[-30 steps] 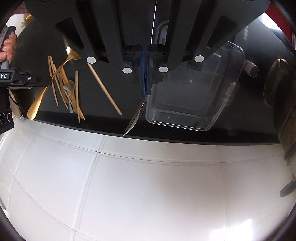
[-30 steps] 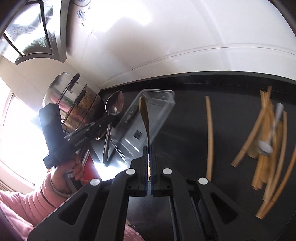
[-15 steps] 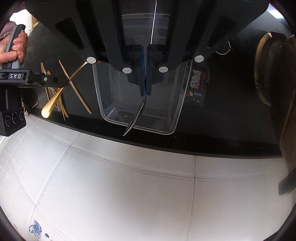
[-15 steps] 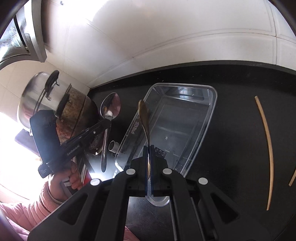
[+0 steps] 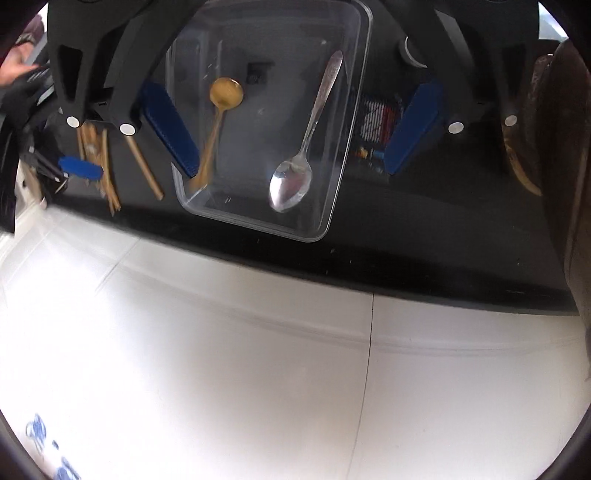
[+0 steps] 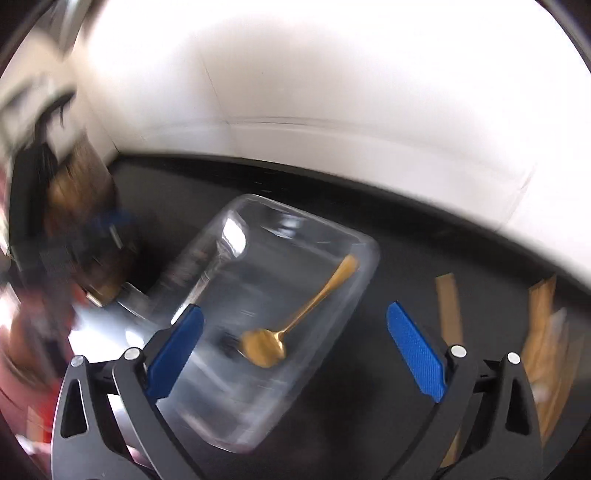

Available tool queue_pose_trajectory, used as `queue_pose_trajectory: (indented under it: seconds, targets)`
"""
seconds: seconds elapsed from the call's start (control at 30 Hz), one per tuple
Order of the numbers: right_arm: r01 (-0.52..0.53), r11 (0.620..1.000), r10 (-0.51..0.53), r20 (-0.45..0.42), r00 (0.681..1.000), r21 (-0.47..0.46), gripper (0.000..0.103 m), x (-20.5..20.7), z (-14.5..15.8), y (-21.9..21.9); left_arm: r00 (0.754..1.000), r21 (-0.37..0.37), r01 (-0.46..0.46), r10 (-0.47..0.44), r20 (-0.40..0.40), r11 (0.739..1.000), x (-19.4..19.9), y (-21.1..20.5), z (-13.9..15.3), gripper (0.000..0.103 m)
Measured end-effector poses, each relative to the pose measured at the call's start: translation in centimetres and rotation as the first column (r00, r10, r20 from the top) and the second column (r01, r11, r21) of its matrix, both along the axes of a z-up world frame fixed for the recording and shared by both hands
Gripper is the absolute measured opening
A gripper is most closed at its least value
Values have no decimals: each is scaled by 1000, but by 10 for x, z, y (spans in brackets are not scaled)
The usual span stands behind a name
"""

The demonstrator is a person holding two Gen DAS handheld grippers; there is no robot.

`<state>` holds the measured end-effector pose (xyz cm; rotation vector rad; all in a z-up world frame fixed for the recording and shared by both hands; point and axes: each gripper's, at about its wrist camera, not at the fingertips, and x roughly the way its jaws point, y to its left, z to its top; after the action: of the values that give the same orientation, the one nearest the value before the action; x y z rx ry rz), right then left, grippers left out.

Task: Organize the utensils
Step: 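Lower both held spoons into the clear tray and open both tools, then move the right tool to a bamboo chopstick and close on it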

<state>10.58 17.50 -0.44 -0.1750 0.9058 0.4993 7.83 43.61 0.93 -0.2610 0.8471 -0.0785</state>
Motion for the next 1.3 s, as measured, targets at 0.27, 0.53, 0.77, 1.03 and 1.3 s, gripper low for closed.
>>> queue_pose_trajectory:
  seconds: [0.27, 0.53, 0.77, 1.03, 1.3]
  targets:
    - [175, 983, -173, 32, 984, -59, 96, -40, -29, -107, 999, 27, 44, -45, 20, 999, 9, -60, 1, 98]
    - [525, 841, -527, 25, 850, -133, 96, -77, -61, -277, 972, 69, 159, -144, -183, 985, 21, -212, -65, 98]
    - [620, 762, -629, 15, 777, -186, 96, -53, -85, -364, 947, 210, 122, -50, -317, 970, 50, -313, -123, 98]
    - [578, 781, -598, -15, 801, -235, 96, -5, -125, -375, 940, 362, 31, 96, -328, 932, 67, -350, -142, 98]
    - [637, 763, -644, -44, 764, -108, 98, -2, -139, -394, 936, 342, -110, 213, -280, 933, 47, -355, -147, 98]
